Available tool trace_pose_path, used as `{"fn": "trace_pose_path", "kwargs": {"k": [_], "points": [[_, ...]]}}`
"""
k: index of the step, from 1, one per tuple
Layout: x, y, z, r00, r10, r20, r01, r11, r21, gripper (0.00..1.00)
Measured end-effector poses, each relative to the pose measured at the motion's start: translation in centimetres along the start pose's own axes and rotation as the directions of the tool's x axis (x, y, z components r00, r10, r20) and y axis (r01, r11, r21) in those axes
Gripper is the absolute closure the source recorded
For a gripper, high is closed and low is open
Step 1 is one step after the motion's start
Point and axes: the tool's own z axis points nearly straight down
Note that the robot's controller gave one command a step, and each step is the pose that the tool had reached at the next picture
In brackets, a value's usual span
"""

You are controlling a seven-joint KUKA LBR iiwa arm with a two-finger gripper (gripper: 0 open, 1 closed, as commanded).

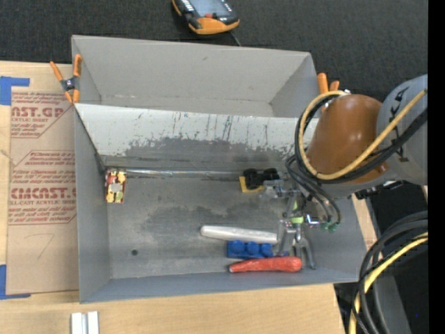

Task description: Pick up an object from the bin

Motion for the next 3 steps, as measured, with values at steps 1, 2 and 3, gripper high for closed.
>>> {"fn": "trace_pose_path", "kwargs": {"k": [1, 2, 3], "points": [[-0.2, 0.0, -0.4, 1.0, -0.001, 0.008, 0.001, 1.0, 0.001, 0.0], [-0.3, 2.4, 9.1, 1.0, 0.023, 0.01, -0.023, 1.0, -0.001, 0.0], [0.5, 2.4, 3.0, 0.999, -0.037, 0.019, 0.037, 0.999, 0.003, 0.0]]}}
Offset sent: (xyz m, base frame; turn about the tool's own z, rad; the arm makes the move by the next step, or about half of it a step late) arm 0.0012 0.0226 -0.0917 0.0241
